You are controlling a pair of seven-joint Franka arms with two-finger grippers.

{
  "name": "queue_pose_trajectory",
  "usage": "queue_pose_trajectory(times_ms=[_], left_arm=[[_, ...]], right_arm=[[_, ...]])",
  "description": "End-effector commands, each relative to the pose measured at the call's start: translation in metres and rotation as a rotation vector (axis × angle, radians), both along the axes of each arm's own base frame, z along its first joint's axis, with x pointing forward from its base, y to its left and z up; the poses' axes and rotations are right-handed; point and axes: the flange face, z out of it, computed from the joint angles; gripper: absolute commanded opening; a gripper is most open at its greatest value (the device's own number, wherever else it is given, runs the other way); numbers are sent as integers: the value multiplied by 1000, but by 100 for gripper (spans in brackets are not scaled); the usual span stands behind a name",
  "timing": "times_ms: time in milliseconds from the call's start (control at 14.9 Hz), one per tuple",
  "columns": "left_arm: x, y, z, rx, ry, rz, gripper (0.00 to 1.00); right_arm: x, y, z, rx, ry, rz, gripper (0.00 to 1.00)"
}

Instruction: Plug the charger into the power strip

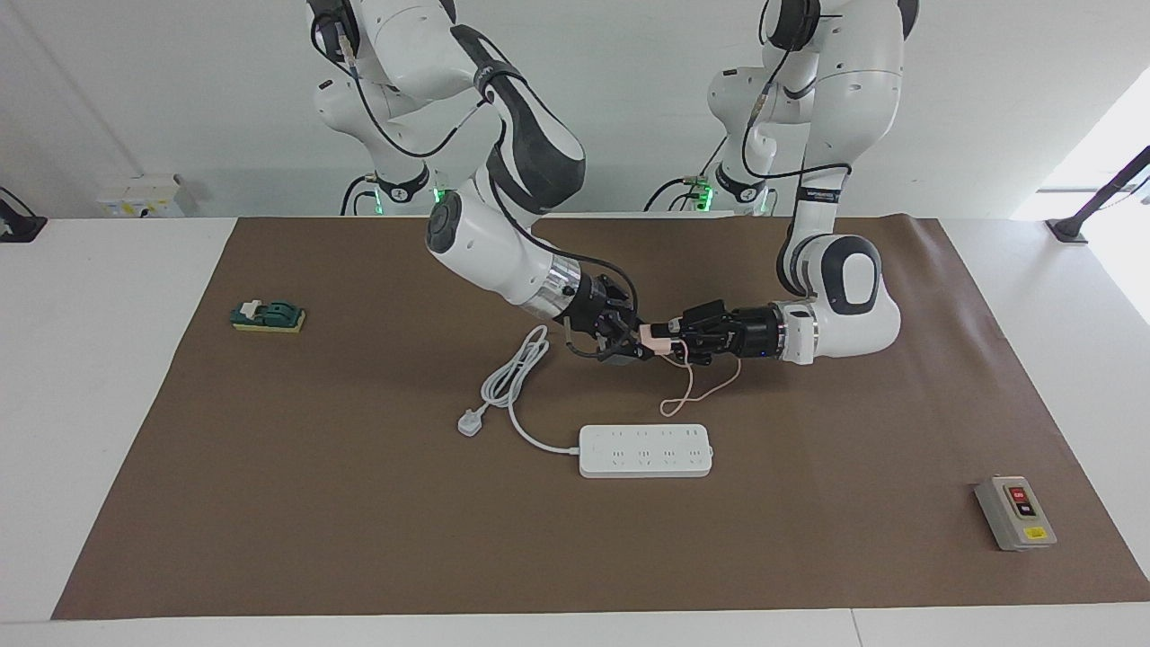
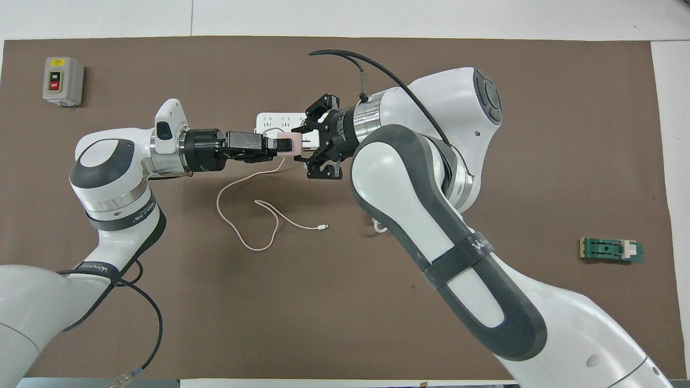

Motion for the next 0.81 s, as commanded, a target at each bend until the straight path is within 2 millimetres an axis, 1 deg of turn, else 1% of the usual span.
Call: queue_pose_trajectory(times_ms=[0, 134, 268, 537, 671, 738], left_arm=[[2, -4, 6, -12, -11, -3, 0], [2, -4, 6, -12, -11, -3, 0], [2, -4, 6, -12, -11, -3, 0], [2, -4, 5, -10, -11, -1, 0], [2, -4, 5, -10, -11, -1, 0], [2, -4, 5, -10, -11, -1, 0]], right_arm=[[0, 7, -2, 10, 12, -4, 99], [3, 0, -3, 12, 15, -14, 100], [2, 3, -3, 12, 17, -8, 100], [3, 0, -2, 11, 16, -11, 100], [5, 2, 7, 21, 4, -7, 100], [6, 1, 9, 23, 6, -10, 100]])
